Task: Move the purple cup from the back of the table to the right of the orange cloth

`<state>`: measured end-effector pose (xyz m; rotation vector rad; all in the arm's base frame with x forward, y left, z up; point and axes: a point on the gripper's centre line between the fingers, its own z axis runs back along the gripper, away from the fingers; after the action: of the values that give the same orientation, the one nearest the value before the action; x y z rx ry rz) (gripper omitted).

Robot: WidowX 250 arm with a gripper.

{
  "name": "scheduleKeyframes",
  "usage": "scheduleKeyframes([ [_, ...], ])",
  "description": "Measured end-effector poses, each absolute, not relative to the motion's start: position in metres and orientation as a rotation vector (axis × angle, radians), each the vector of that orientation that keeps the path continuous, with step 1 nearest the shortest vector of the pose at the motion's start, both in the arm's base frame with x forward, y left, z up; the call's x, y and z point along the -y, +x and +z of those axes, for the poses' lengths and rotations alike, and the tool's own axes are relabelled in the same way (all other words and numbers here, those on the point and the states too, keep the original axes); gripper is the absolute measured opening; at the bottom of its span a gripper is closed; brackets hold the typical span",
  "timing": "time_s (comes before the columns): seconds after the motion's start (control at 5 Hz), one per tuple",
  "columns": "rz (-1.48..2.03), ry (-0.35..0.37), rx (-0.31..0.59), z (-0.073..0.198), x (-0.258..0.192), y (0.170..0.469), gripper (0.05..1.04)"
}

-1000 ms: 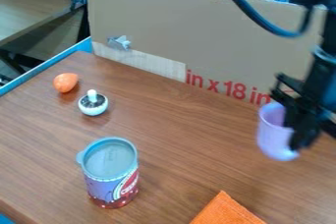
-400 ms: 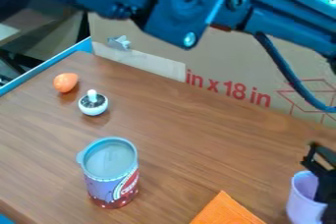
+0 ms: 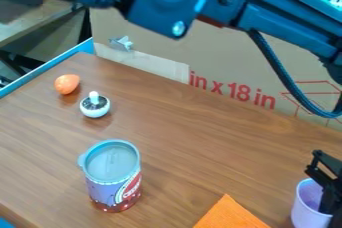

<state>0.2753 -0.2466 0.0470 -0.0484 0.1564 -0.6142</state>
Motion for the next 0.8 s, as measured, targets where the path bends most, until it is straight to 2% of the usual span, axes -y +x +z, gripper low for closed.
scheduleKeyframes([
  [0.2,-0.62,-0.068,-0.176,0.041,0.246,0.27,0.345],
  [0.4,-0.577,-0.111,-0.1,0.07,0.24,0.27,0.644],
  [0.6,-0.498,-0.126,-0.029,0.103,0.227,0.276,0.936],
  [0.8,-0.405,-0.093,0.038,0.134,0.195,0.261,1.008],
])
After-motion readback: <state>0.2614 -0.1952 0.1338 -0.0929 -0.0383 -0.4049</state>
